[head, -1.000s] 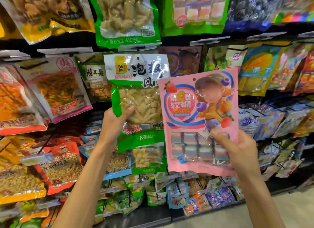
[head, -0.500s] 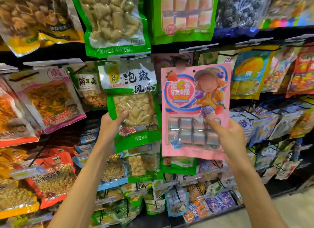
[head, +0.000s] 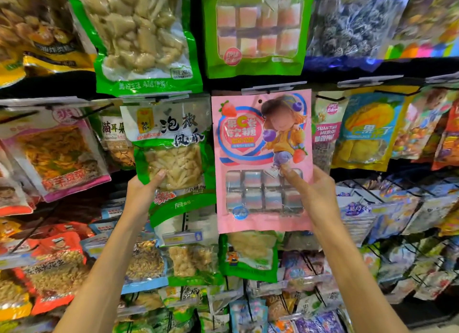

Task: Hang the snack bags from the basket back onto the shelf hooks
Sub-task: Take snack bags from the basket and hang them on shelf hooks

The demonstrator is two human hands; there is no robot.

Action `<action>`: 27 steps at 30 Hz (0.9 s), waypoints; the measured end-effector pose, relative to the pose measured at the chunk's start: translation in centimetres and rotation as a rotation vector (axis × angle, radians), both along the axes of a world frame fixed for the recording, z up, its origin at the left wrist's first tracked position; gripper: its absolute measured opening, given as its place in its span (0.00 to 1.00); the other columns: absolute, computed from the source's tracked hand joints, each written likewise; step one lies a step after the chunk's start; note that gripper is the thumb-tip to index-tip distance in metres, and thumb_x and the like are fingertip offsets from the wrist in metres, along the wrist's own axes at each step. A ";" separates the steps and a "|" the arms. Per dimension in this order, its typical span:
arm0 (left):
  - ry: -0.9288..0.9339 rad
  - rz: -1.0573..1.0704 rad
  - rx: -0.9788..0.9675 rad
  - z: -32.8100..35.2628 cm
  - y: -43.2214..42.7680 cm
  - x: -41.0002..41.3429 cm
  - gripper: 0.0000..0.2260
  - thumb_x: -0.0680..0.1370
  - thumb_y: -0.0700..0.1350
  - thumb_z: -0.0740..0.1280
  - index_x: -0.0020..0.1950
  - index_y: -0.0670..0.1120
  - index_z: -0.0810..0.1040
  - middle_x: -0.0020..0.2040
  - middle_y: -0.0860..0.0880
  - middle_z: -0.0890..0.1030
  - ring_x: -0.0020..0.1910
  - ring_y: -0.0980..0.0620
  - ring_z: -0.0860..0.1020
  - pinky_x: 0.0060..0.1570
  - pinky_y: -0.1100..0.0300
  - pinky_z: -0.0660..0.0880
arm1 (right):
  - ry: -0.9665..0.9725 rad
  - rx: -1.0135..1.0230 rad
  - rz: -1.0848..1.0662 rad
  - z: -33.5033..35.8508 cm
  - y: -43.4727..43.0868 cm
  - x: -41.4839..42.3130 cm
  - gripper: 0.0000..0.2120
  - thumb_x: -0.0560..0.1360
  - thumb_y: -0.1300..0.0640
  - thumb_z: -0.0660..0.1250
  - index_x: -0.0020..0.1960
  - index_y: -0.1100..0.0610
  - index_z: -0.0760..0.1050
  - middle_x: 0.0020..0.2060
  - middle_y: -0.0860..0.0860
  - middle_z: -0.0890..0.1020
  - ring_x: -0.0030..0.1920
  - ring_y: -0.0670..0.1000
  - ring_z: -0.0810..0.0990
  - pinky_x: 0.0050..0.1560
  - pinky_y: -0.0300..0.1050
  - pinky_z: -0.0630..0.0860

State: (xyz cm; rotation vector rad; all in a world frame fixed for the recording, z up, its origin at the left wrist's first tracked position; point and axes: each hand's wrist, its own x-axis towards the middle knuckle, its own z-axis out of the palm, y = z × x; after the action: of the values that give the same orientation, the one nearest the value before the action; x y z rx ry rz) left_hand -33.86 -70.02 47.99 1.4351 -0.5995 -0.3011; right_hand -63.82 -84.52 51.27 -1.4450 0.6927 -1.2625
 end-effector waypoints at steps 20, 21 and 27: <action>-0.012 0.095 0.005 -0.4 0.0 -1.4 0.12 0.77 0.49 0.71 0.57 0.45 0.81 0.52 0.52 0.84 0.52 0.55 0.80 0.53 0.56 0.73 | 0.029 0.045 0.109 -1.2 -2.7 -0.1 0.10 0.74 0.51 0.74 0.54 0.52 0.82 0.45 0.45 0.87 0.48 0.45 0.85 0.47 0.41 0.78; -0.007 0.096 0.000 -0.4 0.0 -1.6 0.11 0.77 0.49 0.71 0.57 0.46 0.81 0.52 0.52 0.84 0.52 0.56 0.81 0.52 0.57 0.74 | 0.026 0.054 0.114 -1.3 -2.9 0.1 0.10 0.74 0.52 0.74 0.54 0.53 0.82 0.46 0.46 0.87 0.49 0.46 0.85 0.48 0.42 0.78; 0.031 0.097 0.032 0.2 0.4 -2.0 0.10 0.77 0.49 0.71 0.56 0.47 0.82 0.53 0.51 0.84 0.55 0.53 0.81 0.57 0.53 0.73 | 0.046 0.053 0.137 -0.9 -5.2 2.6 0.10 0.75 0.53 0.73 0.54 0.54 0.82 0.46 0.46 0.87 0.47 0.42 0.84 0.42 0.35 0.78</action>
State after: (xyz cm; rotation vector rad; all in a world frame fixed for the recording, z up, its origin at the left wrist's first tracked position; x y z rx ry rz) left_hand -35.86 -69.64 48.17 1.4829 -0.5005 -0.2570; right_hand -61.23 -89.67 50.39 -1.4569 0.6424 -1.1011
